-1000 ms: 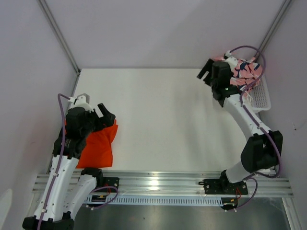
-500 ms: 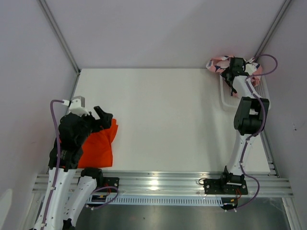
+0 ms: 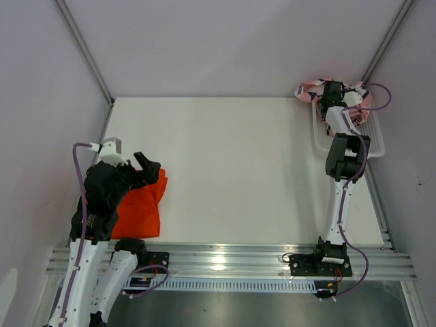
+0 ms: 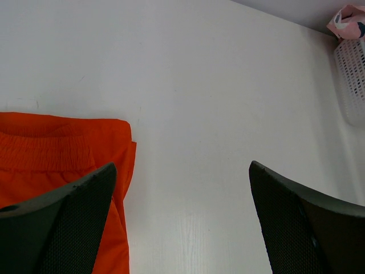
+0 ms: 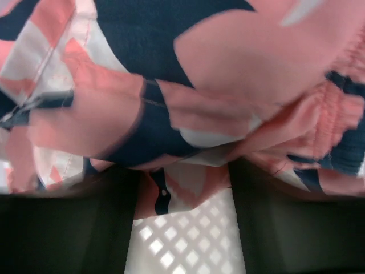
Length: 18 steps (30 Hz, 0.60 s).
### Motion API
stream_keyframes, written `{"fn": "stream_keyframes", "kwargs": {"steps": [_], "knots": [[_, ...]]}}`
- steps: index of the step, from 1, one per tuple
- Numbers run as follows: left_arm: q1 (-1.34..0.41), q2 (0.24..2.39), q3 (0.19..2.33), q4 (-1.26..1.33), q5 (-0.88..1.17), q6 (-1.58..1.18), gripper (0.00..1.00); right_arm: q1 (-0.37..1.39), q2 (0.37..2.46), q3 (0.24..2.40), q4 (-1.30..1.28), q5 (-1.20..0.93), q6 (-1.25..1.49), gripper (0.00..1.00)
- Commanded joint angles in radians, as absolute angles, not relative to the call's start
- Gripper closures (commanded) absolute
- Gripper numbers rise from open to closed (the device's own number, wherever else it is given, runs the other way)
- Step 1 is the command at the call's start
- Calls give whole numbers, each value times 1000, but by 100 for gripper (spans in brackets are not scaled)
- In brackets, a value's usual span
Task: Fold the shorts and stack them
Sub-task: Grab the shorts from the pile
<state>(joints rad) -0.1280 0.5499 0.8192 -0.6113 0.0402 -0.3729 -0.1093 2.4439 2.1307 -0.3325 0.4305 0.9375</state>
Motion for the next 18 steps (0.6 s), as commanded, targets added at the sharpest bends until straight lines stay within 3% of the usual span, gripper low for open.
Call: {"fn": "stream_keyframes", "kwargs": {"steps": [1,3,4,6,10,18], "knots": [[-129,549,815,-583,46,-357,1,-124,2479,2210,-258,424,985,61],[-129,551,816,-586,45,-357,1,-126,2442,2195,-200,417,959,91],[-127,551,816,-587,43,-356,1,-124,2418,2172,-151,420,947,100],[-129,552,815,-586,44,-359,1,-117,2344,2169,-120,457,890,100],[-129,549,804,-569,66,-362,1,-107,2266,2380,-237,531,761,100],[-129,554,804,-568,81,-357,1,-83,1929,2367,-213,234,637,100]]}}
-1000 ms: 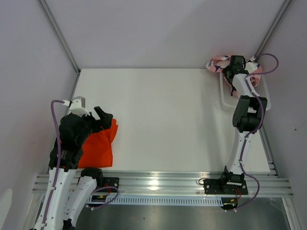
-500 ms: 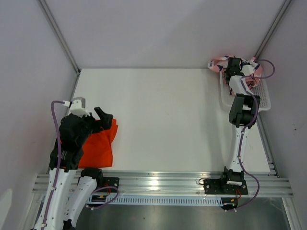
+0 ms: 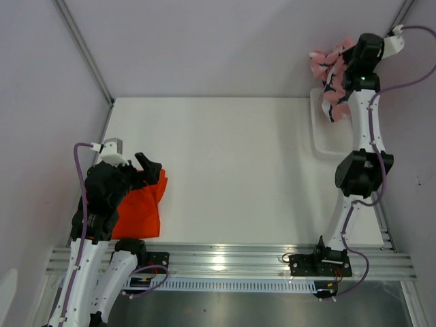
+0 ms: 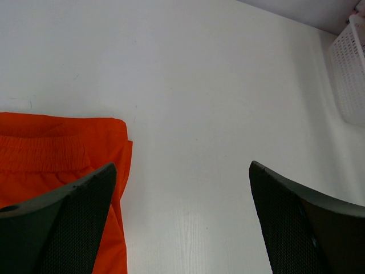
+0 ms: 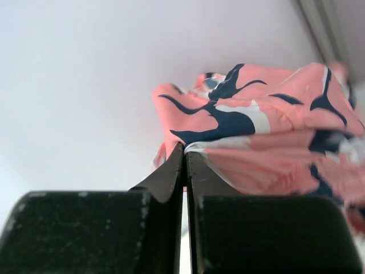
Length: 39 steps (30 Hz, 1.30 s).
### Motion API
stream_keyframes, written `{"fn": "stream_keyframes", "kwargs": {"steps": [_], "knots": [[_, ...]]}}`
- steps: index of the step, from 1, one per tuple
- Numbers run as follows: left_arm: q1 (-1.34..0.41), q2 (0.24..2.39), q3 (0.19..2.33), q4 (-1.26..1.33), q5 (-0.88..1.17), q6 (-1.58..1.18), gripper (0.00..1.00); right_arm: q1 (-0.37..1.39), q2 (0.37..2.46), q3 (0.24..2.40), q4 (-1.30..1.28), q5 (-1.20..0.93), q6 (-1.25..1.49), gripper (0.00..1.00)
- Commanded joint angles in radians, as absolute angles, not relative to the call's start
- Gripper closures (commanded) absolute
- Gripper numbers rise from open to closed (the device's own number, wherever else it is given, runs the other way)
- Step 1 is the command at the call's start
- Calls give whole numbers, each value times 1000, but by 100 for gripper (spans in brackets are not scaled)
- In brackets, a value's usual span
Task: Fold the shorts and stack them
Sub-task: Grab the shorts from the pile, then move the shorts to the center of the board
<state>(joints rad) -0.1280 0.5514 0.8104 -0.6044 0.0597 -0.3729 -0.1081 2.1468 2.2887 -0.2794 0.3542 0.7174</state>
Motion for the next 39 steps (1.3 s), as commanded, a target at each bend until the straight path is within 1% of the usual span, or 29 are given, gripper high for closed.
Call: {"fn": "stream_keyframes", "kwargs": {"steps": [1,3,6,7,8,10,11,12,13,14,15,17,19,20,23,24,28,30,33,34,35,39], "knots": [[-129,551,805,-568,84,-357,1,-66,1890,2359,-241,233,580,100],[-129,551,804,-566,83,-359,1,-26,1786,2335,-270,235,513,100],[-129,552,802,-565,84,-359,1,33,1654,2315,-336,118,465,100],[-129,554,802,-568,84,-359,1,61,1620,2283,-354,60,463,100],[-127,555,804,-568,83,-359,1,77,1553,2258,-359,29,465,100],[-127,554,802,-566,86,-359,1,119,1487,2188,-391,-9,476,100],[-129,554,802,-565,86,-359,1,174,1456,2156,-399,-43,476,100],[-129,554,802,-566,84,-359,1,205,1383,2117,-408,-44,477,100],[-129,552,802,-568,84,-359,1,240,1344,2017,-400,-38,482,100],[-129,551,801,-568,83,-362,1,309,1303,1963,-393,-17,494,100],[-129,546,801,-568,83,-362,1,342,1226,1906,-371,-8,502,100],[-129,538,801,-569,83,-364,1,432,1163,1765,-361,0,543,100],[-129,531,799,-568,83,-362,1,486,1102,1695,-350,0,561,100],[-129,529,801,-569,84,-362,1,544,1095,1660,-359,0,586,100],[-129,525,801,-569,84,-361,1,635,1112,1652,-379,-12,594,100],[-129,525,799,-569,84,-362,1,691,1127,1663,-405,-20,592,100],[-129,522,799,-569,74,-365,1,767,1241,1768,-486,-57,536,100],[-129,523,802,-571,72,-365,1,767,1314,1837,-521,-72,505,100],[-129,520,801,-574,69,-365,1,718,1382,1906,-503,-176,495,100],[-129,520,802,-574,69,-365,1,686,1393,1917,-485,-274,530,100],[-129,522,802,-575,68,-365,1,677,1403,1925,-457,-306,555,100],[-129,517,802,-575,61,-365,1,675,1359,1884,-446,-314,598,100]]}}
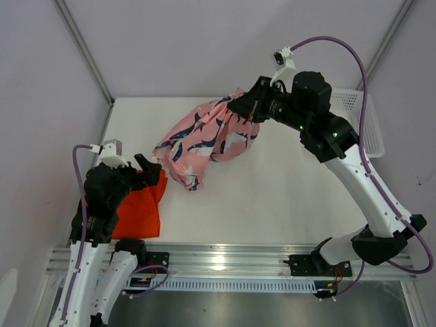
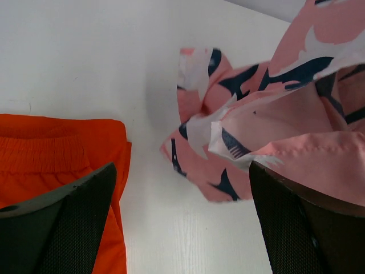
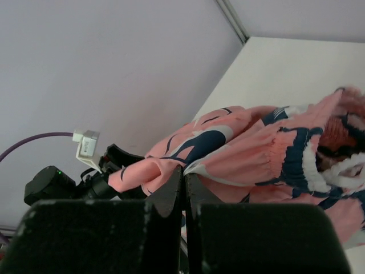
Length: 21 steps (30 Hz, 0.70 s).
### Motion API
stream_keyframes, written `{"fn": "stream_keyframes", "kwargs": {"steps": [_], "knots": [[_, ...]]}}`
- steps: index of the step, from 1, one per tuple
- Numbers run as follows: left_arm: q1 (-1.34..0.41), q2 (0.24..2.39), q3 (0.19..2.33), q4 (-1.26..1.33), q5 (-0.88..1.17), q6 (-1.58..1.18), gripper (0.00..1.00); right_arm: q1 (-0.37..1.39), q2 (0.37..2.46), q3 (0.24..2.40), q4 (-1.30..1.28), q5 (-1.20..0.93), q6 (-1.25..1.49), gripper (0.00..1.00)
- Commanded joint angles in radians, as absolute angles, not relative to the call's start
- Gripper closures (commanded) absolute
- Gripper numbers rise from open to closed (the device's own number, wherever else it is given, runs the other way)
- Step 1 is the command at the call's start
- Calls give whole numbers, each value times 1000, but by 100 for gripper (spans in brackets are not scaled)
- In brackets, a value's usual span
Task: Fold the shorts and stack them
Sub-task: Move the shorts to the center of the board
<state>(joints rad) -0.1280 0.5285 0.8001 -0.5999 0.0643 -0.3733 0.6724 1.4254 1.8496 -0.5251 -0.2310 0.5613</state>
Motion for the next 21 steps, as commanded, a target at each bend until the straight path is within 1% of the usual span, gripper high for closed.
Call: {"fn": "stream_keyframes", "kwargs": {"steps": [1,3,4,7,8,9,11,12,13,14,16,17,19,21], "knots": [[-129,515,802,-575,61,-365,1,675,1344,1826,-452,-310,598,100],[-127,515,802,-575,61,-367,1,673,1290,1737,-468,-293,569,100],[-129,515,801,-575,63,-365,1,672,1270,1624,-471,-293,558,100],[-129,515,807,-581,61,-365,1,672,1204,1429,-469,-350,525,100],[-127,515,807,-580,60,-365,1,708,1189,1302,-453,-360,526,100],[-129,515,807,-581,60,-365,1,736,1177,1242,-440,-382,528,100],[-129,518,802,-578,61,-365,1,817,1144,1119,-419,-374,522,84],[-127,522,808,-577,61,-365,1,903,1137,1102,-423,-341,506,70],[-129,528,808,-577,61,-365,1,945,1114,1094,-448,-307,497,36],[-129,534,811,-578,61,-365,1,977,1098,1095,-468,-266,489,25],[-129,543,815,-581,61,-365,1,1008,1057,1117,-495,-177,471,14],[-129,543,816,-583,64,-365,1,997,1014,1124,-514,-155,463,12],[-129,542,816,-583,69,-365,1,939,983,1147,-547,-112,439,10],[-129,538,815,-586,67,-365,1,876,988,1173,-583,-124,426,11]]}}
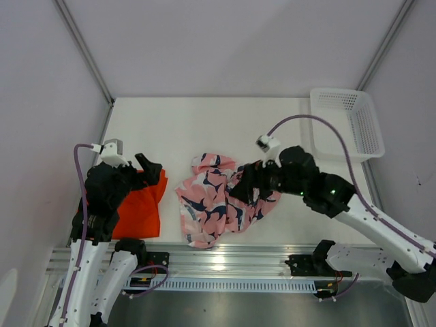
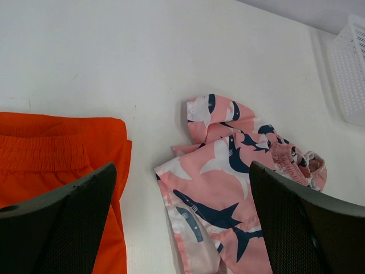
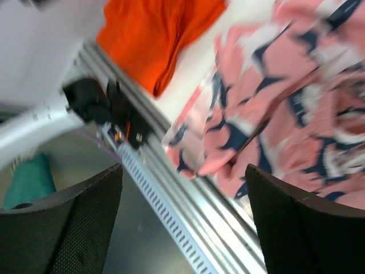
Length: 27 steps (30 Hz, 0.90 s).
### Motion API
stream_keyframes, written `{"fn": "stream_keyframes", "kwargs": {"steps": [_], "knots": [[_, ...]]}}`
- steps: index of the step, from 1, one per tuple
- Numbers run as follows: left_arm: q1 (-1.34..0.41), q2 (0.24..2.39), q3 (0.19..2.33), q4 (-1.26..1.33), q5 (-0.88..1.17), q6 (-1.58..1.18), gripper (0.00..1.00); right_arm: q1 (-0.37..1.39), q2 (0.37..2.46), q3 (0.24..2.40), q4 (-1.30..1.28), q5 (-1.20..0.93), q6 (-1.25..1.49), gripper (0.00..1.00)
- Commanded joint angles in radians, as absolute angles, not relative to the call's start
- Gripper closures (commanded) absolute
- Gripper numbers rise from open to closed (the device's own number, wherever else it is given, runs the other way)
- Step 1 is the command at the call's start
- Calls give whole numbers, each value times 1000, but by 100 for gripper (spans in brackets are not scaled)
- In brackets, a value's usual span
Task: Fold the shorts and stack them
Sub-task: Move the shorts to the center of the board, then flatten the shorts out
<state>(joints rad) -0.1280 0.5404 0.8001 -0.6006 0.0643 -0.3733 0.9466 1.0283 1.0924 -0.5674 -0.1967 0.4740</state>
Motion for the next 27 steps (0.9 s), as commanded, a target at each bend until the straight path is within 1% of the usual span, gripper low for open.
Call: {"fn": "stream_keyframes", "kwargs": {"steps": [1,3,4,7,11,17,22,25,27], "knots": [[-129,537,816,-587,69,-365,1,811,1002,1181,-630,-144,425,13],[-129,535,816,-592,67,-364,1,770,1044,1181,-669,-156,416,16],[-129,535,818,-592,72,-364,1,750,1054,1164,-695,-149,417,22],[-127,546,818,-588,109,-361,1,746,1065,1074,-669,-138,410,27],[-129,600,816,-586,159,-380,1,693,1089,993,-601,-162,374,27],[-127,638,815,-586,183,-373,1,647,1218,959,-514,-198,321,32],[-129,650,816,-583,192,-370,1,637,1328,936,-445,-244,298,37],[-129,657,816,-583,195,-368,1,638,1353,916,-407,-273,295,40],[-127,658,815,-580,196,-368,1,640,1359,899,-385,-282,295,39]]}}
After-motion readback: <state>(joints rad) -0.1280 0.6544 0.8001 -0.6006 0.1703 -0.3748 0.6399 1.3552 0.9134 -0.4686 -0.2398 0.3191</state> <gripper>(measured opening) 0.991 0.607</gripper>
